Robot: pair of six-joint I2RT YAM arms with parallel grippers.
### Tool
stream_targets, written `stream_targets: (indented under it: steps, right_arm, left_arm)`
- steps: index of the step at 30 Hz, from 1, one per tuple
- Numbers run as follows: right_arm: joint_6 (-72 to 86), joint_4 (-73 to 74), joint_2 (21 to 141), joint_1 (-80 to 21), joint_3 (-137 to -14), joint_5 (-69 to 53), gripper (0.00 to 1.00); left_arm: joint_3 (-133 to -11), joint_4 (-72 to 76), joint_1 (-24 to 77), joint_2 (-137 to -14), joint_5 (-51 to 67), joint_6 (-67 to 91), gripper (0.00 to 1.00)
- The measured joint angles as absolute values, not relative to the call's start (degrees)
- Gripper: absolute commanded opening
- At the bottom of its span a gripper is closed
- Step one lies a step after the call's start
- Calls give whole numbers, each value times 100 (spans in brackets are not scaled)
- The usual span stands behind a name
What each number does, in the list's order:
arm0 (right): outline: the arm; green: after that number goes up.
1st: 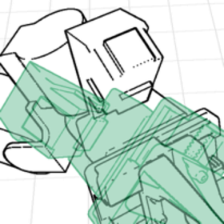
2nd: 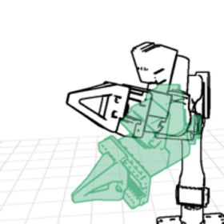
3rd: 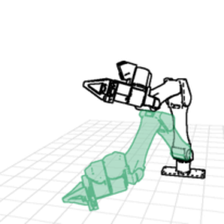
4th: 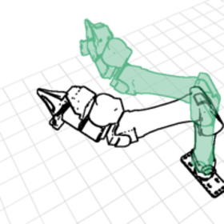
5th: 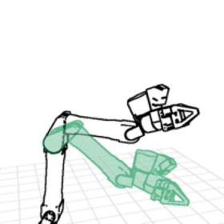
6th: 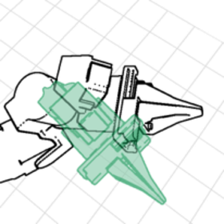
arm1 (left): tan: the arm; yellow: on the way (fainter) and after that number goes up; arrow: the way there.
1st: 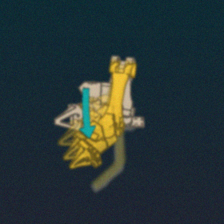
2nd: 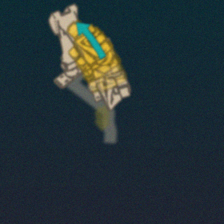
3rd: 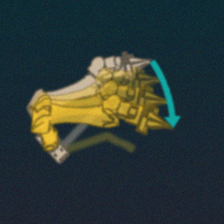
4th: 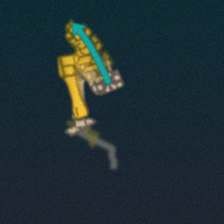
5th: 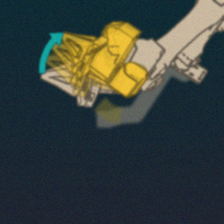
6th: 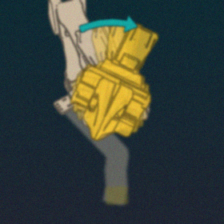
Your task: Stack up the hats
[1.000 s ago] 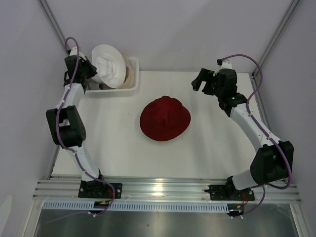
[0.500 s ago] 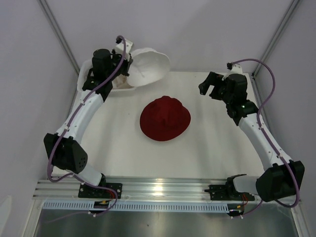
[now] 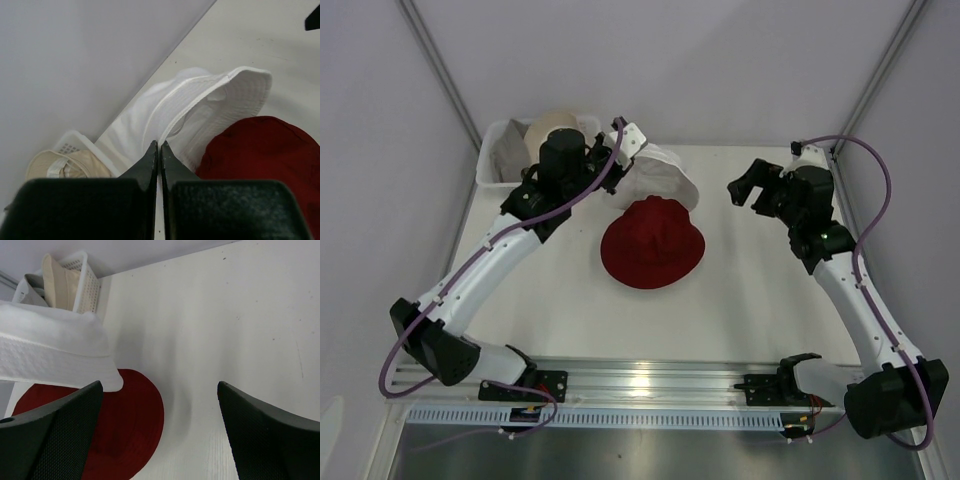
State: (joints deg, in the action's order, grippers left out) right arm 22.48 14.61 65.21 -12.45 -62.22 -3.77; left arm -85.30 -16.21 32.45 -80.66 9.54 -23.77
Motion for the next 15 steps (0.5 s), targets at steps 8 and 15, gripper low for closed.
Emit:
stream_targets:
  steps: [8, 15]
  right_arm:
    - [2543, 1382, 6534, -1236, -6084, -790, 99]
    - [3107, 1184, 6779, -1234, -5975, -1007, 99]
  left_arm:
    - [-8477, -2353, 3938, -7699, 427, -2860, 1]
    - [-8169, -3030, 4536, -7352, 213, -2853, 1]
